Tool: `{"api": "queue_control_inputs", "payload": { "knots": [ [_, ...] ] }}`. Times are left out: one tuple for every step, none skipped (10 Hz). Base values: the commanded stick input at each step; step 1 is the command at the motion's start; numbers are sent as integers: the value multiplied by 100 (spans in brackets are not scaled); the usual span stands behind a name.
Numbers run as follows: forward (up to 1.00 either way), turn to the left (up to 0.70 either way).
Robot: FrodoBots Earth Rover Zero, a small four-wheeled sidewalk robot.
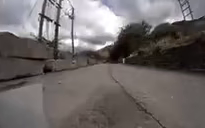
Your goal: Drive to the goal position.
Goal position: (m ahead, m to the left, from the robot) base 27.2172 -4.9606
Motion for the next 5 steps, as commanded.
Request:
{"api": "queue_control_inputs", "payload": {
  "knots": [
    [100,0],
    [100,0],
    [100,0],
    [100,0],
    [100,0]
  ]
}}
